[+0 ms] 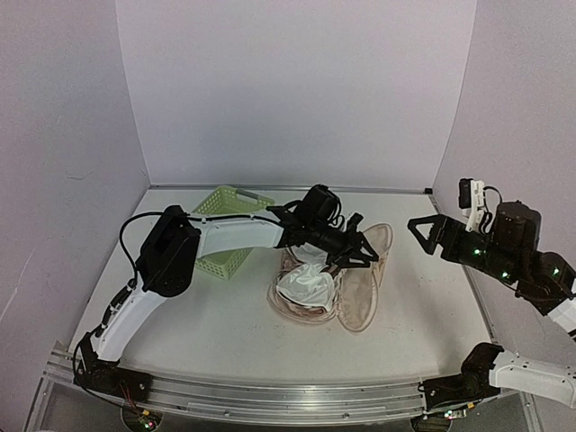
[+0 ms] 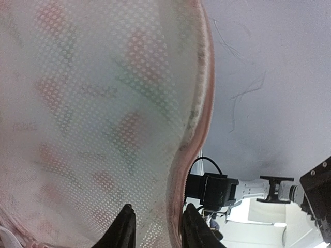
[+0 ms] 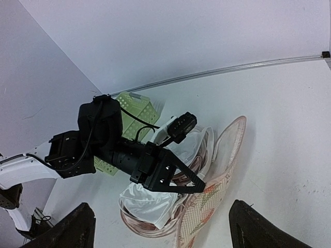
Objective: Unzip the laundry bag and remove the bra
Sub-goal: Open the lid of the laundry bag, then pick up the bra from the laundry bag, then place the bra in the bin.
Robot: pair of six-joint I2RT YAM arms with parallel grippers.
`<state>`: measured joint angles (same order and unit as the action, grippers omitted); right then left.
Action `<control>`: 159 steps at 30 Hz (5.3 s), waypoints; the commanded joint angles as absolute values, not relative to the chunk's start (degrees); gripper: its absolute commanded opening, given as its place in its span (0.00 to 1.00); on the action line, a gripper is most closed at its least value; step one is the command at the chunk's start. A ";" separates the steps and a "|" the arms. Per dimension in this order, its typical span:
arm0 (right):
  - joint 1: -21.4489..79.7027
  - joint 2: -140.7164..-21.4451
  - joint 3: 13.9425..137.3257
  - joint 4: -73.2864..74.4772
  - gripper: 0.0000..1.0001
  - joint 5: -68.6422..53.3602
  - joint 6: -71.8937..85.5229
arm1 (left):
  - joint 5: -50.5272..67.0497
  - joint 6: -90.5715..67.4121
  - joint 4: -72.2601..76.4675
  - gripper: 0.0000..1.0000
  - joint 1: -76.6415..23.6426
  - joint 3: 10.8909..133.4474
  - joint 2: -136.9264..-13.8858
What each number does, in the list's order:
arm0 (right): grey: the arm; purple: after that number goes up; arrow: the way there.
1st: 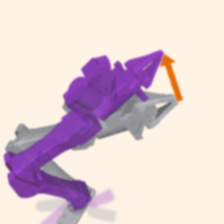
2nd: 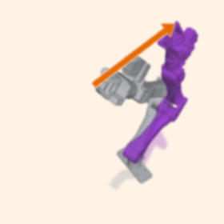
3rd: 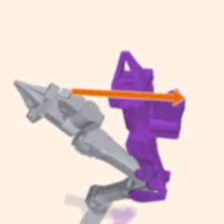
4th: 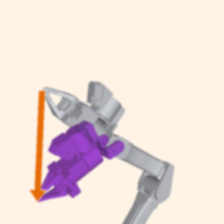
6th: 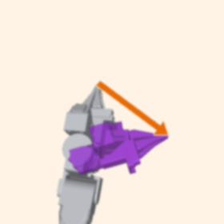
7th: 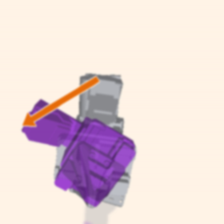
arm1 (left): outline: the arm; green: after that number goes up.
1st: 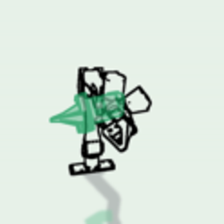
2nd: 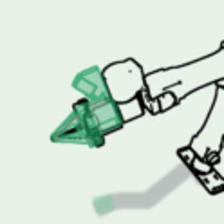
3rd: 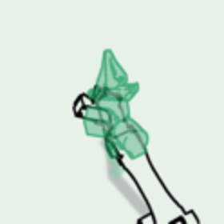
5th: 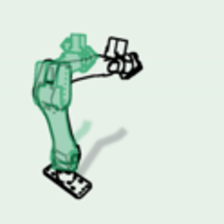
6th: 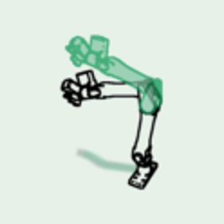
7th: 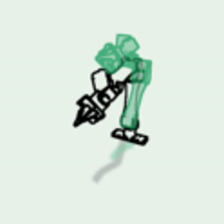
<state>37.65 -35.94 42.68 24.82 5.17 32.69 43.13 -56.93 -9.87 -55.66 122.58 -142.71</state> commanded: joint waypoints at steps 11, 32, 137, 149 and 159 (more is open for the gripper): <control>37.88 -36.67 45.15 26.94 0.91 9.24 32.62 | 43.69 -53.44 -4.01 0.57 -54.60 119.32 -132.55; 37.88 -62.11 47.69 18.57 0.88 -3.77 40.08 | 28.73 -35.26 -20.75 0.65 -44.96 97.41 -105.42; 39.77 -92.64 69.56 -10.24 0.00 -16.48 64.63 | -2.99 -23.61 -35.39 0.74 -31.71 76.48 -79.86; 40.81 -97.32 89.25 -3.29 0.00 -16.08 60.08 | -15.06 -25.69 -38.52 0.76 -31.29 73.84 -74.18; 42.21 -107.23 111.77 -0.09 0.00 -15.87 58.08 | -20.86 -26.79 -39.19 0.77 -31.31 70.09 -69.21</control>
<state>41.32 -104.03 102.50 -0.08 -16.64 60.05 -16.62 -25.82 -38.87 -31.55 71.26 -72.05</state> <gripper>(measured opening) 0.034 0.767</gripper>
